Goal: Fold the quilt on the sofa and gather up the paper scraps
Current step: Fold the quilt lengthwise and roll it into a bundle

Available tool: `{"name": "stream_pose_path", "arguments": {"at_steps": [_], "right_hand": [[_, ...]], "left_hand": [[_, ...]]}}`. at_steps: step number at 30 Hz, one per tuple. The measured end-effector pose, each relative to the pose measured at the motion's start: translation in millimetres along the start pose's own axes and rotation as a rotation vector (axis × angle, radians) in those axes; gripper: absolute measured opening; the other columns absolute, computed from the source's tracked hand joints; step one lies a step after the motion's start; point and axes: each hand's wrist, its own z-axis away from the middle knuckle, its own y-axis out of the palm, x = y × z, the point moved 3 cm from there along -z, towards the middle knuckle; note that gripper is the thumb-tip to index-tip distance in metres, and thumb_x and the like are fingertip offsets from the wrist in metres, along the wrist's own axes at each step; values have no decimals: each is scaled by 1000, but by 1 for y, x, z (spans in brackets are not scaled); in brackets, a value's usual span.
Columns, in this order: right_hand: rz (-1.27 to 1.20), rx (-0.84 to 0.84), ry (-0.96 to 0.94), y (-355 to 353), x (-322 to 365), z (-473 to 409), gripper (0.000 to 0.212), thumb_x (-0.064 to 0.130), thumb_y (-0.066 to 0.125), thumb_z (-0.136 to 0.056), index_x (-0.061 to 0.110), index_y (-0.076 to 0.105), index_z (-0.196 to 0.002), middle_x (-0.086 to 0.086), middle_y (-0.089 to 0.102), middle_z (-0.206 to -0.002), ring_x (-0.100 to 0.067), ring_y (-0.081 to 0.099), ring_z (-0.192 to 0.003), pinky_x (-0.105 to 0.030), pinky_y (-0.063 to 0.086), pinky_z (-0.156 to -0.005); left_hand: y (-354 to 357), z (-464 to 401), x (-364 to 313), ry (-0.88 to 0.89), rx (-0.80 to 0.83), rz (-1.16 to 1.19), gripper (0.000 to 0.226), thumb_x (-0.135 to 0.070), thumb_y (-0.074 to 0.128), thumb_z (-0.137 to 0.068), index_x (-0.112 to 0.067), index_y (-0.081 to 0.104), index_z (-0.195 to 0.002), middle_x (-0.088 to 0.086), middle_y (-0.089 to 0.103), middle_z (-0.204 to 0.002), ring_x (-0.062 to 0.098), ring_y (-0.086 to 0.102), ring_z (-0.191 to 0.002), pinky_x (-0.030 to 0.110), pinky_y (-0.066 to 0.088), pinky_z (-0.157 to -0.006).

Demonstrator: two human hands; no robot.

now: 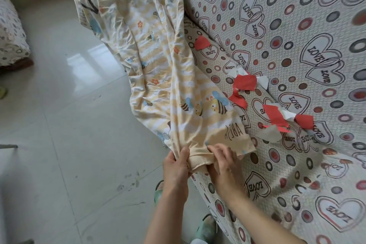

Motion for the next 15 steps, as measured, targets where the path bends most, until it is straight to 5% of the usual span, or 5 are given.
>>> {"name": "stream_pose_path", "arguments": {"at_steps": [3, 6, 9, 11, 15], "right_hand": [[-50, -41, 38, -6, 4, -6, 41, 9, 58, -80, 26, 57, -117, 5, 55, -114, -18, 52, -101, -36, 48, -80], [-217, -98, 14, -22, 14, -15, 38, 19, 37, -76, 23, 63, -104, 10, 63, -99, -15, 53, -90, -40, 47, -78], [-444, -121, 38, -38, 28, -32, 31, 32, 36, -88, 23, 64, -101, 13, 62, -95, -12, 59, -89, -42, 51, -77], [-494, -46, 46, -49, 44, -45, 32, 51, 39, -90, 32, 63, -100, 14, 60, -95, -9, 62, -87, -37, 53, -74], [-174, 231, 183, -59, 65, -76, 39, 66, 49, -83, 34, 57, -104, 15, 61, -94, -11, 61, -88, -30, 48, -71]], "left_hand": [[4, 8, -7, 56, 17, -16, 11, -14, 59, -95, -7, 67, -96, 9, 68, -78, 23, 62, -71, 35, 49, -67], [8, 14, -14, 184, 7, -140, 6, -9, 59, -93, -9, 65, -94, 5, 71, -74, 18, 66, -66, 32, 54, -65], [15, 21, -17, 314, 21, -234, 15, -4, 61, -90, -17, 62, -98, 6, 73, -86, 21, 72, -75, 34, 59, -70], [21, 25, -18, 365, 73, -253, 20, -6, 63, -89, -21, 63, -101, 8, 73, -90, 27, 72, -83, 42, 60, -76], [41, 34, -20, 339, 224, -160, 30, -11, 66, -92, -20, 63, -120, 5, 75, -103, 19, 72, -96, 38, 59, -84]]}}
